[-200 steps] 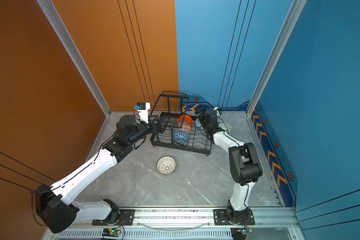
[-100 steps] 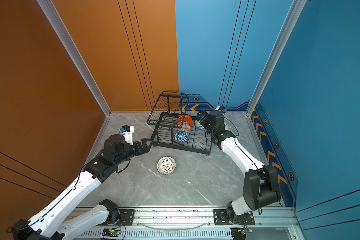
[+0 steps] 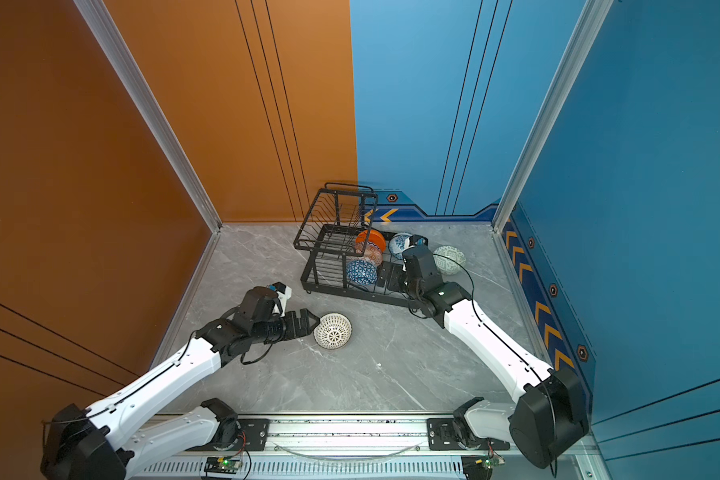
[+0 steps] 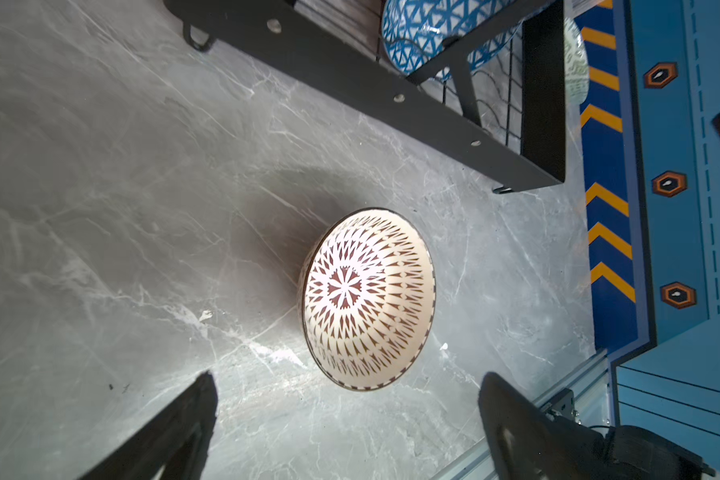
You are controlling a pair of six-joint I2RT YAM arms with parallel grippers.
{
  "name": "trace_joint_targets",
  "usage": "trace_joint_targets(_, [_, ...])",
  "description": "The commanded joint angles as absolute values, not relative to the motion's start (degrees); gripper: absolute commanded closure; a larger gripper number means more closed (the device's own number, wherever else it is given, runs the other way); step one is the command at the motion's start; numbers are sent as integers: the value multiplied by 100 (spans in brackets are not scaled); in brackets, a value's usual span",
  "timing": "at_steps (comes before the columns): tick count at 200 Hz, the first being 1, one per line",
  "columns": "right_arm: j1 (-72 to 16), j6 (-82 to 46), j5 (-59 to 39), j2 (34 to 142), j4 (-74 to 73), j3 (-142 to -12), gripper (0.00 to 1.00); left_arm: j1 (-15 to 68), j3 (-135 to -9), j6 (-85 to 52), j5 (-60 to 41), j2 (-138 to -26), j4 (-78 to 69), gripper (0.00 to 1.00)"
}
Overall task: Load the bowls into the dish rack
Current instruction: 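Lower the left gripper onto the white-and-maroon bowl's rim and grasp it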
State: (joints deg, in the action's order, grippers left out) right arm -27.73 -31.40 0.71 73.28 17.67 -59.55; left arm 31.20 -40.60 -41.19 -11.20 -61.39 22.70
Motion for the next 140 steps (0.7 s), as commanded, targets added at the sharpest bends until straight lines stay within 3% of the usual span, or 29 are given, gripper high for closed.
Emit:
trace_joint_targets(1, [-2810, -2926, 163, 7180, 2086, -5754, 0, 3267, -4094, -3919, -1127, -6493, 2518, 3])
trace_joint_targets(30, [-2839, -2966, 158, 7106, 2066, -5668, 0, 3318, -4317, -3701, -985, -7080, 2540, 13])
trace_joint_targets(35, [-2837, -2970, 158, 7110, 2066, -5669, 0, 3320, -4369, -3669, -981, -7183, 2540, 18])
trace_joint_targets(77, [-2848, -2997, 100, 7092, 2063, -5647, 0, 3338, -4725, -3387, -788, -7897, 2585, 34])
trace_joint_targets(140, [-2843, -3076, 9, 7083, 2029, -5667, 0, 3322, -4973, -3182, -644, -8474, 2594, 66])
